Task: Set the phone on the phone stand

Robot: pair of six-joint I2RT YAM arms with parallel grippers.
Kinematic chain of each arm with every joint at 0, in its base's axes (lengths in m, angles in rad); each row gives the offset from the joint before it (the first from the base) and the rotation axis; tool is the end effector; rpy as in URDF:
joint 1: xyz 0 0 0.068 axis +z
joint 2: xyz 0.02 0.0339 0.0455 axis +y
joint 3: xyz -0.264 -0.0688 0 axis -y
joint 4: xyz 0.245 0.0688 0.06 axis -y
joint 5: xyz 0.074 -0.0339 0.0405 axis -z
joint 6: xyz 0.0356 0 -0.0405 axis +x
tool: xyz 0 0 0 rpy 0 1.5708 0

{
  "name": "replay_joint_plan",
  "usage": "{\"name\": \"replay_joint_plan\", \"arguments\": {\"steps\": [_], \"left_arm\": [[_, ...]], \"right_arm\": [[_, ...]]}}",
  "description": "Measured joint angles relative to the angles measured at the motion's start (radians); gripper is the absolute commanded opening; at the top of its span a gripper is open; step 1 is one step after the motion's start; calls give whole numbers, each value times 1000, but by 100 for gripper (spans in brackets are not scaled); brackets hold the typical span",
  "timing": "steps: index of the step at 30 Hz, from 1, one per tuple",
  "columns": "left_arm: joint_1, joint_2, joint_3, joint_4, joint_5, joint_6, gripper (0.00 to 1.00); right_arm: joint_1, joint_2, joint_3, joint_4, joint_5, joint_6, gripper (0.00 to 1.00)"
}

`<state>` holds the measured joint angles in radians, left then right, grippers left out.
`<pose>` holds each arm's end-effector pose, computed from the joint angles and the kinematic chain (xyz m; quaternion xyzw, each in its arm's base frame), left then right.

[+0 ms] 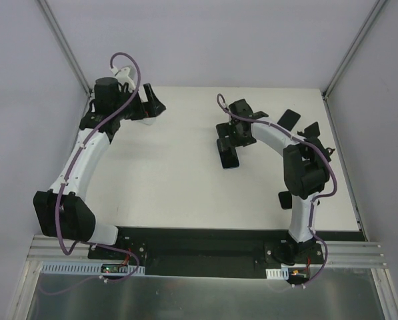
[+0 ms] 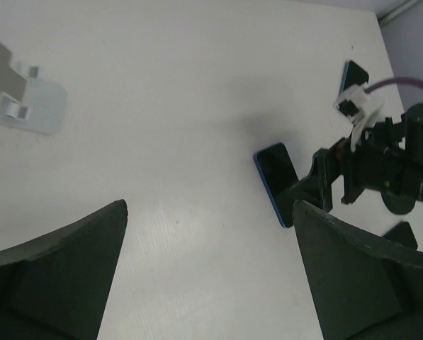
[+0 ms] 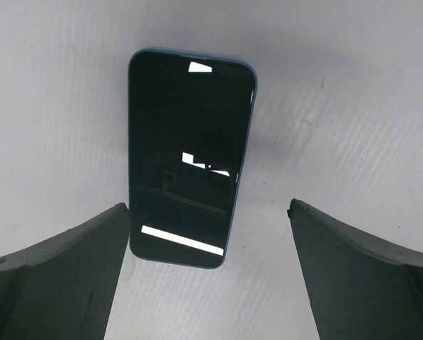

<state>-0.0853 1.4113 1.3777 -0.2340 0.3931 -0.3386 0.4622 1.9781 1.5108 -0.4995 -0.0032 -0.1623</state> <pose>0.3257 -0.0415 0.3976 0.0190 0.7885 -0.2769 0.5488 0.3871 0.1930 0.2089 -0.2938 0.9084 0.0459 0.2939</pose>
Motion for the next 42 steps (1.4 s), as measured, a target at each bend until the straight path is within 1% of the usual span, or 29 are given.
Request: {"name": "replay_joint_plan", "arguments": {"steps": [4, 7, 13, 20, 23, 24, 27, 33, 39, 40, 41, 42], "left_arm": [[-90, -3, -93, -8, -28, 41, 99], [-127, -9, -125, -16, -41, 70, 99], [-138, -57, -191, -15, -82, 95, 99], [-145, -61, -193, -14, -79, 95, 98], [-145, -66, -194, -13, -79, 95, 98], [-145, -69, -195, -13, -80, 95, 99], [-148, -77, -197, -13, -80, 95, 99], [-152, -76, -199, -10, -79, 94, 99], [-152, -70, -199, -10, -68, 93, 99], [-152, -67, -199, -10, -65, 93, 99], [-152, -63, -199, -10, -63, 92, 99], [-152, -60, -199, -10, -62, 92, 99]], "right_arm": [[0, 36, 43, -40, 21, 13, 96], [0, 44, 49, -53, 18, 31, 96], [18, 92, 126, -111, 40, 68, 96], [65, 192, 270, -211, 88, 74, 96], [79, 219, 297, -237, 103, 76, 96], [80, 224, 299, -247, 105, 76, 99], [79, 243, 321, -280, 109, 77, 99], [76, 284, 367, -317, 124, 81, 94], [69, 307, 389, -332, 124, 90, 93], [67, 309, 391, -335, 122, 92, 91], [63, 311, 391, -336, 119, 96, 87], [61, 312, 392, -338, 118, 98, 84]]}}
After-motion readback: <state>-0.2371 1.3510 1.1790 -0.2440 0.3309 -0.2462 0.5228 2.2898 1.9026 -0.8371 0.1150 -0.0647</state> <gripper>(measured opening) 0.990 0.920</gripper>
